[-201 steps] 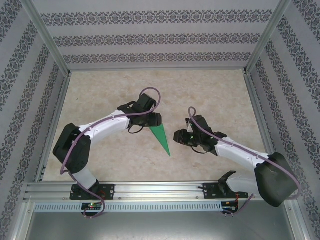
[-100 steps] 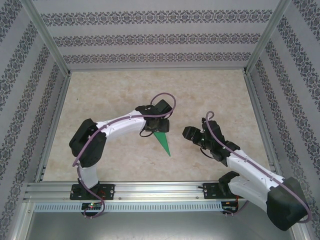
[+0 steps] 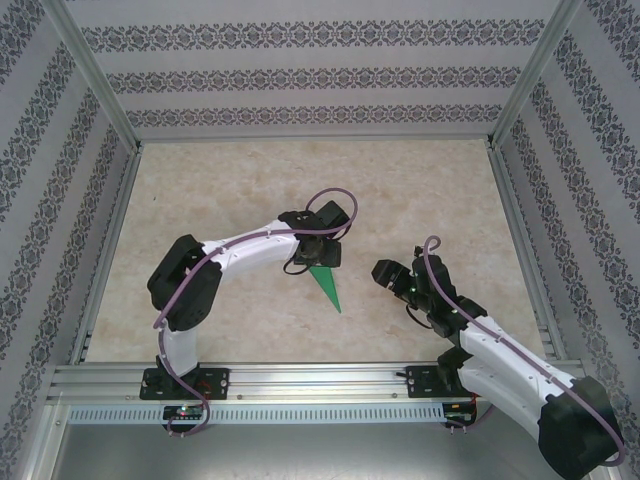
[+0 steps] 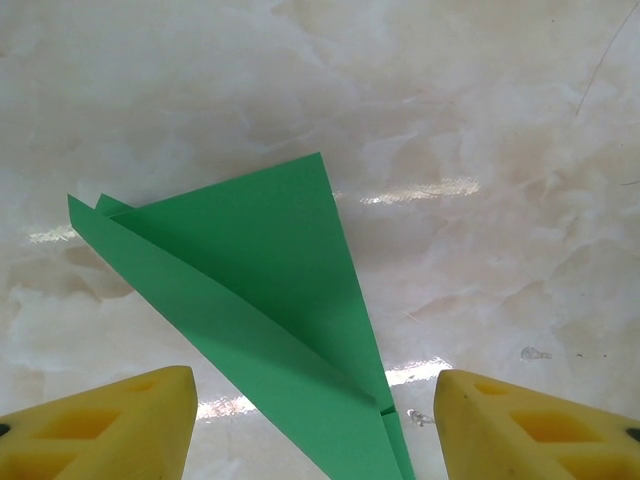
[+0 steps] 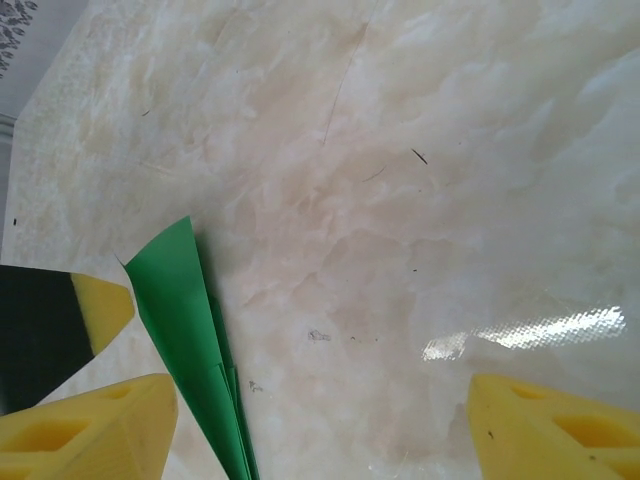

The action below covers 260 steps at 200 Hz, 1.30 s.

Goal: Fold a paper plane with a square sheet of paper (pick it up from the middle)

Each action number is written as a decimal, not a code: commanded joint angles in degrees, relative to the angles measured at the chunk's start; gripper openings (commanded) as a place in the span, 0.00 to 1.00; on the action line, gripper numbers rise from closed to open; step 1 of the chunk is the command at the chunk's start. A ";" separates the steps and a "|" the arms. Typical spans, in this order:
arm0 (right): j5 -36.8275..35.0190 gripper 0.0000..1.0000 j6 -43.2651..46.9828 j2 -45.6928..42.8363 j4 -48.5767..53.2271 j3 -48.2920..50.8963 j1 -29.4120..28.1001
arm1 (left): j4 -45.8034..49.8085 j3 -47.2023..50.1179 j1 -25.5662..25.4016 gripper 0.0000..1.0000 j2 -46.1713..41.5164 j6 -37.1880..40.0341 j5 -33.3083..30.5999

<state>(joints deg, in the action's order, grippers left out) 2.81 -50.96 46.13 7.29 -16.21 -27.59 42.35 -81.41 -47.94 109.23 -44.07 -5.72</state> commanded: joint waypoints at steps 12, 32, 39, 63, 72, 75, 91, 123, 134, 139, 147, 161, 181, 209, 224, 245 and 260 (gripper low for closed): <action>-1.05 0.78 -0.11 -0.25 -1.41 0.13 0.68 | 4.27 -1.43 -0.48 0.65 0.64 -0.82 -1.55; -0.72 0.78 -0.19 0.77 -1.71 0.03 0.68 | 5.17 -1.48 -0.56 0.65 0.63 -1.53 -2.12; -0.57 0.79 -0.25 1.18 -1.99 0.04 0.70 | 5.29 -1.41 -0.57 0.65 0.70 -1.73 -2.20; 0.56 0.79 -0.46 2.88 -2.81 -0.23 0.70 | 5.54 -1.50 -0.57 0.65 1.47 -1.91 -2.24; 1.05 0.79 -0.33 3.59 -3.08 -0.57 0.72 | 5.88 -1.89 -0.61 0.65 1.91 -1.89 -2.02; 1.26 0.79 -0.24 3.80 -3.13 -0.71 0.77 | 5.80 -1.98 -0.65 0.65 1.99 -1.80 -1.83; 2.18 0.80 0.37 5.20 -3.09 -1.45 0.70 | 4.58 -1.79 -0.66 0.65 2.07 -1.28 -0.60; 4.63 0.81 1.41 8.69 -3.59 -3.03 0.70 | 4.49 -2.13 -0.75 0.67 2.39 -0.69 -0.35; 5.61 0.81 1.73 10.11 -4.12 -3.04 0.70 | 4.26 -2.08 -0.75 0.68 2.40 -0.58 -0.22; 5.96 0.81 1.82 10.92 -4.27 -3.88 0.70 | 3.99 -1.90 -0.75 0.69 2.39 -0.42 -0.14; 6.82 0.81 1.97 12.14 -4.63 -5.12 0.74 | 3.49 -1.79 -0.75 0.71 2.35 -0.31 0.22; 8.32 0.81 2.56 14.44 -5.12 -6.25 0.71 | 3.05 -1.76 -0.75 0.73 2.34 -0.23 0.48; 9.67 0.81 3.25 17.67 -4.57 -8.17 0.71 | 2.13 -1.70 -0.75 0.80 2.21 0.55 1.30; 10.54 0.81 3.26 20.81 -4.74 -9.62 0.61 | 2.38 -1.77 -0.79 0.81 2.05 0.61 0.66; 10.90 0.81 3.26 21.75 -5.01 -10.08 0.61 | 2.80 -1.80 -0.75 0.81 2.60 0.48 0.27; 11.25 0.81 3.32 22.50 -5.14 -10.51 0.68 | 3.81 -2.09 -0.76 0.79 3.44 0.23 -0.09; 11.38 0.82 3.45 22.77 -5.02 -10.69 0.61 | 4.12 -1.64 -0.73 0.77 3.07 0.17 -0.49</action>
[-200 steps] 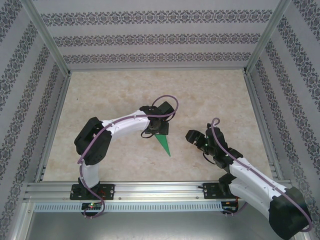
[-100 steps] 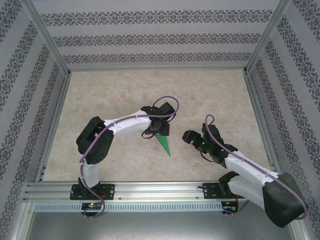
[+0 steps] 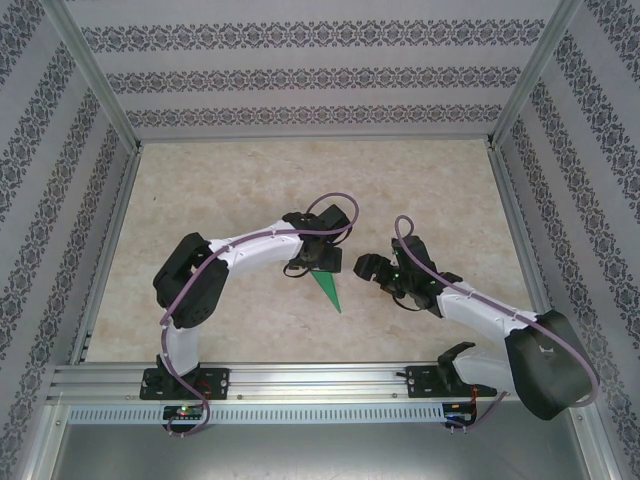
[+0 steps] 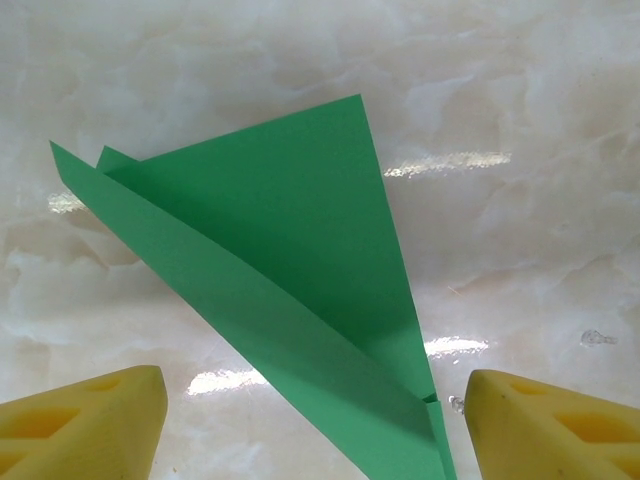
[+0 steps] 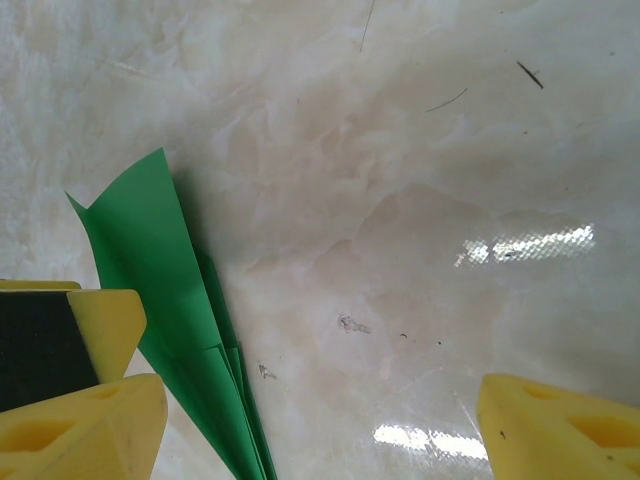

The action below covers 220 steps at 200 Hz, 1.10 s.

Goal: Fold a paper plane with a square sheet of paper (pick it up from the middle)

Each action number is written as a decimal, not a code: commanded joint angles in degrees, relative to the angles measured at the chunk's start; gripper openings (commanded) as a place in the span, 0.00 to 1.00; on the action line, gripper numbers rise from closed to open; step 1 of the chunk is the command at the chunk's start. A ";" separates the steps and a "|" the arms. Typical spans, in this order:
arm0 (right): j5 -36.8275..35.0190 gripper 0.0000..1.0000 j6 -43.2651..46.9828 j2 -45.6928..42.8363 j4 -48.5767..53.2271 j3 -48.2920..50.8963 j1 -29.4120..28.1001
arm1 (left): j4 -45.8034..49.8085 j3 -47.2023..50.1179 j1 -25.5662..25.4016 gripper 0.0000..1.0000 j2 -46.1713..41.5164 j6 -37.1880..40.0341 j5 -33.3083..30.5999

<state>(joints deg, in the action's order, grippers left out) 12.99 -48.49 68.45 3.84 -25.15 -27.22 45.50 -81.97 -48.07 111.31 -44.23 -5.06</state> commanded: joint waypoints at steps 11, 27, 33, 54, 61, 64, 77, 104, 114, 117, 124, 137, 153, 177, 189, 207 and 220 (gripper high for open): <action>1.50 0.82 1.05 0.70 -1.47 -2.00 0.24 | 1.14 -0.66 -0.62 0.74 0.33 0.42 -1.78; 2.14 0.82 1.12 1.10 -1.72 -2.32 0.16 | 0.53 0.75 -0.53 0.69 -1.48 0.40 -2.62; 2.44 0.82 1.18 1.32 -1.72 -2.44 0.15 | 0.09 1.53 -0.53 0.66 -2.22 0.45 -2.82; 3.07 0.81 1.38 2.20 -1.81 -3.30 -0.11 | -0.67 3.60 -0.31 0.56 -4.29 0.40 -3.54; 3.26 0.81 1.47 2.71 -1.79 -3.57 -0.28 | -0.86 4.19 -0.20 0.52 -4.93 0.32 -3.64; 3.33 0.81 1.47 2.85 -1.88 -3.73 -0.35 | -0.98 4.45 -0.18 0.51 -5.08 0.36 -3.57; 3.53 0.81 1.61 3.65 -1.83 -4.33 -0.79 | -1.43 5.73 -0.11 0.46 -5.78 0.20 -3.56; 4.85 0.80 2.55 5.92 -2.20 -5.97 -2.18 | -2.37 7.62 0.00 0.37 -7.17 -0.49 -3.71; 5.60 0.80 2.93 6.85 -2.31 -6.69 -2.78 | -2.85 8.52 -0.05 0.33 -7.80 -0.80 -3.82; 5.78 0.80 3.00 7.16 -2.33 -6.95 -2.94 | -3.05 8.81 0.06 0.31 -8.04 -0.91 -3.86; 6.09 0.79 2.98 7.72 -2.47 -7.28 -3.23 | -3.81 9.66 0.09 0.27 -8.57 -0.97 -3.61; 7.27 0.77 2.58 8.80 -4.02 -7.22 -3.45 | -5.72 11.62 0.26 0.13 -9.62 -1.20 -3.08; 8.81 0.75 2.26 9.99 -6.22 -7.18 -3.62 | -7.79 13.88 0.60 0.03 -10.94 -1.72 -2.29; 12.23 0.71 3.60 12.90 -7.09 -8.89 -4.20 | -9.48 15.86 1.20 0.00 -12.37 -1.88 -1.55; 13.62 0.69 4.45 14.68 -6.94 -10.31 -4.95 | -10.31 16.69 1.57 0.00 -12.77 -1.83 -0.76; 14.77 0.65 5.86 17.29 -6.08 -12.53 -6.34 | -10.96 17.27 2.01 0.00 -13.05 -1.67 0.05; 14.52 0.63 6.41 18.90 -5.42 -13.72 -7.05 | -10.87 17.19 2.11 0.00 -13.12 -1.40 0.05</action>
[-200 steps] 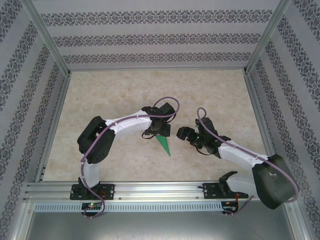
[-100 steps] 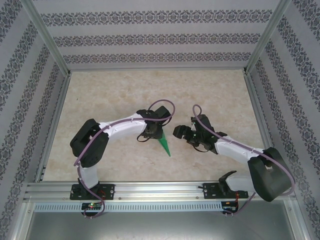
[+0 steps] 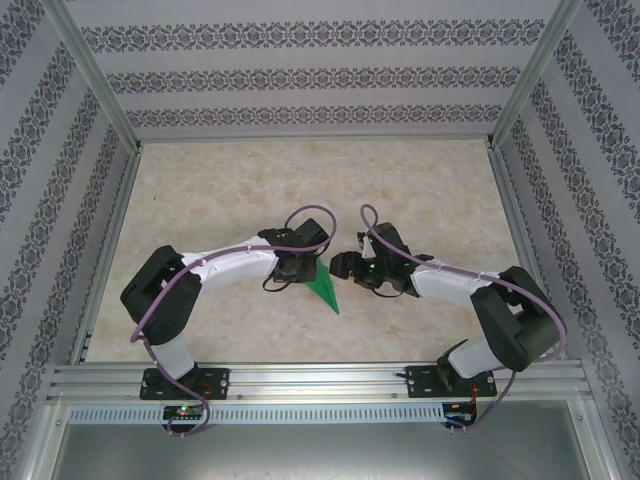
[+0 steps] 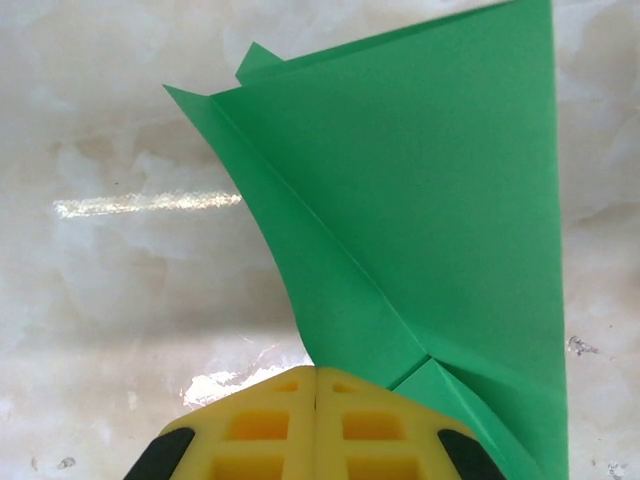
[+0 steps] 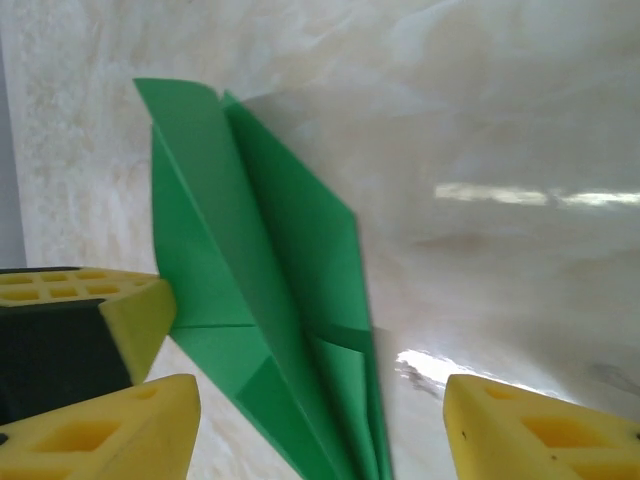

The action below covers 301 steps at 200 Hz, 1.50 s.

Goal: Fold a paper plane with a square sheet of paper (pick it up from the middle)

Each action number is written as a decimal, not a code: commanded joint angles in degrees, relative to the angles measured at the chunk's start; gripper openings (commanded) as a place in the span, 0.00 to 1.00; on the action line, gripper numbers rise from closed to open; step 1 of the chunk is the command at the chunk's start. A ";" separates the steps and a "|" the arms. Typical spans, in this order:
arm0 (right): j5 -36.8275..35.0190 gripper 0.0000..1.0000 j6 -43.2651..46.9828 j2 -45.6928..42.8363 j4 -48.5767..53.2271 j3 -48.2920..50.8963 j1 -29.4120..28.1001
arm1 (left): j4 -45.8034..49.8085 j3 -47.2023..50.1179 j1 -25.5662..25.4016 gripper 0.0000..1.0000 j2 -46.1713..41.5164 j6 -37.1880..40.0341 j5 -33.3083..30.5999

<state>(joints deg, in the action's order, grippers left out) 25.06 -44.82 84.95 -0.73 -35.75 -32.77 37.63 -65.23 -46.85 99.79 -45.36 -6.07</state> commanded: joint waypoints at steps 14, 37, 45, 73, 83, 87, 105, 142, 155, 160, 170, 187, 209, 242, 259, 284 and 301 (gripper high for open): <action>2.54 0.63 2.49 3.82 -1.36 -3.69 -1.96 | -2.87 0.50 0.87 0.00 -1.70 -0.24 0.76; 2.93 0.62 2.19 5.84 -2.42 -4.23 -2.62 | -2.66 0.50 0.97 0.00 -1.70 0.09 0.79; 3.26 0.62 2.28 6.46 -2.43 -4.58 -2.77 | -2.48 0.52 0.97 0.00 -1.70 0.10 0.71; 3.75 0.60 2.33 8.00 -2.56 -5.03 -3.32 | -2.34 0.63 0.97 0.00 -1.79 0.18 0.64; 4.19 0.59 2.28 8.28 -2.78 -5.01 -3.47 | -2.28 0.63 0.97 0.00 -1.79 0.11 0.62; 4.42 0.59 2.23 8.31 -2.78 -4.95 -3.48 | -2.22 0.62 0.96 0.00 -1.78 0.11 0.62; 5.82 0.57 2.04 8.05 -3.89 -4.70 -3.93 | -2.15 0.62 0.97 0.00 -1.75 0.20 0.62; 7.57 0.57 2.82 8.20 -3.85 -4.77 -4.70 | -2.22 0.56 0.96 0.00 -1.79 0.16 0.79; 7.29 0.58 2.89 8.52 -3.93 -4.77 -4.97 | -2.14 0.46 0.97 0.00 -1.77 0.15 0.82; 7.15 0.58 2.89 8.63 -3.85 -4.70 -5.01 | -2.04 0.45 0.95 0.00 -1.79 0.14 0.71; 6.77 0.58 3.23 8.78 -3.46 -4.85 -5.20 | -1.98 0.54 0.97 0.00 -1.95 0.10 0.62; 5.66 0.57 3.92 8.95 -2.26 -5.12 -5.47 | -1.94 0.54 0.95 0.00 -2.05 0.09 0.62; 3.80 0.54 5.20 9.46 0.58 -6.27 -5.87 | -1.86 0.52 0.92 0.01 -2.14 0.18 0.66; 2.46 0.44 6.45 10.83 3.13 -7.76 -6.25 | -1.79 0.46 0.97 0.02 -2.10 0.19 0.66; 1.76 0.39 7.06 11.36 3.69 -8.28 -6.49 | -1.72 0.34 0.97 0.03 -2.14 0.15 0.53; 0.05 0.37 8.65 12.12 5.90 -9.59 -6.89 | -1.83 0.28 0.97 0.03 -2.14 0.13 0.90; 0.24 0.34 9.42 12.50 6.43 -9.93 -7.04 | -1.78 0.18 0.97 0.03 -2.14 0.28 0.84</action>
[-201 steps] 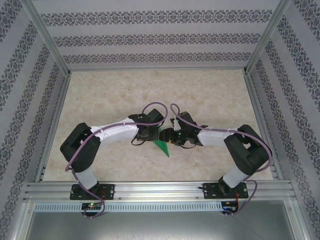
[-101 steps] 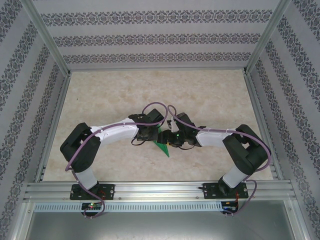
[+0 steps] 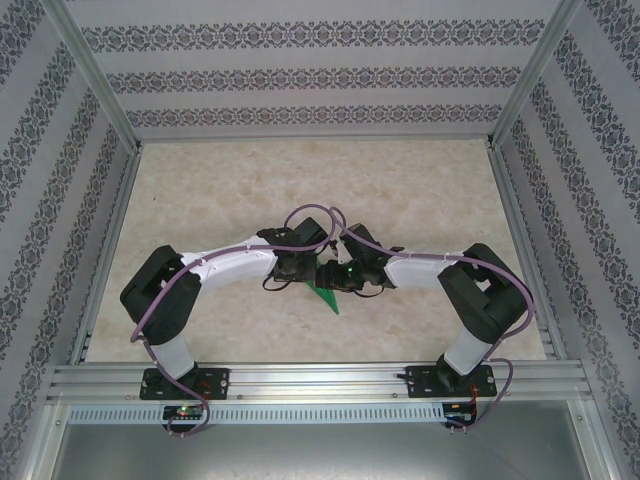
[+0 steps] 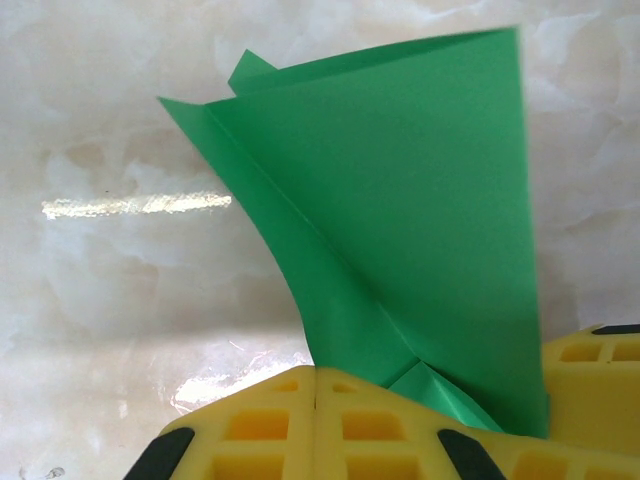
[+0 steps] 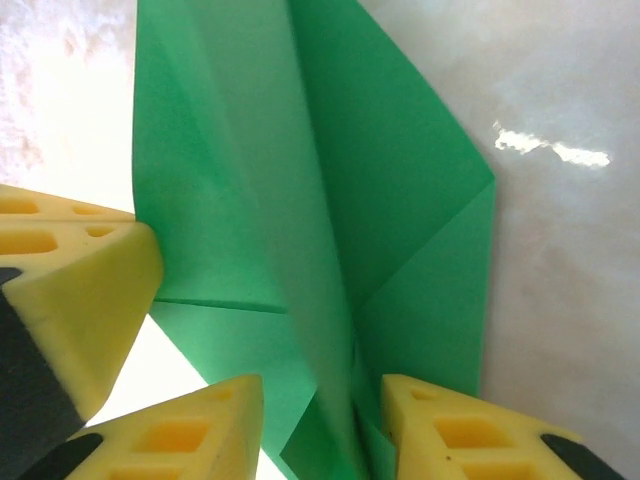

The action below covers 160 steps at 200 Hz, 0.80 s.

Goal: Fold a paper plane with a square sheet of paper (pick it up from the middle)

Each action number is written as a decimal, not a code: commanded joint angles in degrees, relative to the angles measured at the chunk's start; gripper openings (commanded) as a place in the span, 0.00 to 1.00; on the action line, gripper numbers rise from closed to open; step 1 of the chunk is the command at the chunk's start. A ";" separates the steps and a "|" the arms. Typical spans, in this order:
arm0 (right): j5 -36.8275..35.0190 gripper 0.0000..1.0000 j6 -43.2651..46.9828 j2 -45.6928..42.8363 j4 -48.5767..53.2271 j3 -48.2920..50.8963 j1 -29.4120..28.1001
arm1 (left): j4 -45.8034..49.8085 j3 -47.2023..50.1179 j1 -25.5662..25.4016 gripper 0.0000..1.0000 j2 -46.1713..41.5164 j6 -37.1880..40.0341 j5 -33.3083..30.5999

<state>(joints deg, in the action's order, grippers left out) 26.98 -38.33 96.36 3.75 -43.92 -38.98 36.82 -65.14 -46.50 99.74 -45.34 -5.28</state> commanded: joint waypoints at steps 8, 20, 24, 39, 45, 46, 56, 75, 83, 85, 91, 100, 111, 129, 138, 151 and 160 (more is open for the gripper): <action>-1.85 0.34 3.20 1.11 2.22 -1.80 -0.99 | -0.81 -0.03 0.62 0.03 -2.10 0.32 -0.08; -2.17 0.33 3.43 1.05 2.26 -1.76 -1.16 | -0.79 0.02 0.62 0.04 -2.19 0.25 -0.08; -2.34 0.33 3.43 1.07 2.38 -1.69 -1.26 | -0.88 0.01 0.62 0.04 -2.26 0.22 -0.08; -2.81 0.32 3.61 1.12 2.63 -1.69 -1.32 | -0.87 0.05 0.60 0.04 -2.35 0.26 0.06; -2.93 0.30 3.70 1.20 2.80 -1.72 -1.32 | -0.96 0.10 0.62 0.04 -2.36 0.24 0.05; -3.00 0.30 3.74 1.20 2.82 -1.75 -1.30 | -1.00 0.11 0.62 0.04 -2.36 0.25 0.03; -3.33 0.28 3.74 1.20 3.06 -1.85 -1.37 | -1.01 0.05 0.62 0.04 -2.47 0.21 0.02; -3.69 0.22 3.79 1.05 3.10 -1.99 -1.46 | -1.18 0.04 0.62 0.05 -2.54 0.34 0.10; -3.97 0.20 3.87 0.94 3.14 -2.09 -1.51 | -1.34 0.08 0.56 0.06 -2.67 0.34 0.26; -4.00 0.19 3.83 0.87 3.14 -2.08 -1.51 | -1.36 0.08 0.61 0.06 -2.70 0.34 0.33; -4.16 0.16 3.93 0.69 3.19 -2.19 -1.50 | -1.53 0.04 0.62 0.07 -2.80 0.34 0.51; -4.47 0.13 3.80 0.27 3.37 -2.24 -1.57 | -1.47 -0.13 0.62 0.09 -3.17 0.43 1.02; -5.17 0.06 3.74 -0.74 4.04 -2.38 -1.58 | -1.77 -0.39 0.62 0.11 -3.92 0.39 1.86; -8.52 0.04 3.46 -3.83 6.44 -2.49 -1.46 | -1.72 -0.79 0.62 0.16 -5.84 0.43 2.32; -10.38 0.04 3.86 -5.53 8.58 -2.99 -1.46 | -1.58 -1.08 0.61 0.19 -7.00 0.51 2.06; -14.94 0.04 4.37 -8.08 13.05 -4.15 -1.53 | -1.62 -1.25 0.62 0.24 -9.02 0.69 1.39; -19.72 0.04 4.52 -9.29 17.42 -5.47 -1.61 | -1.67 -1.34 0.62 0.27 -10.41 0.67 0.63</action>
<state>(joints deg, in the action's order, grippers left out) 18.28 -35.35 91.90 12.25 -45.63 -40.14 36.80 -65.14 -46.50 94.11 -45.19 -3.73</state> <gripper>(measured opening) 0.052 0.241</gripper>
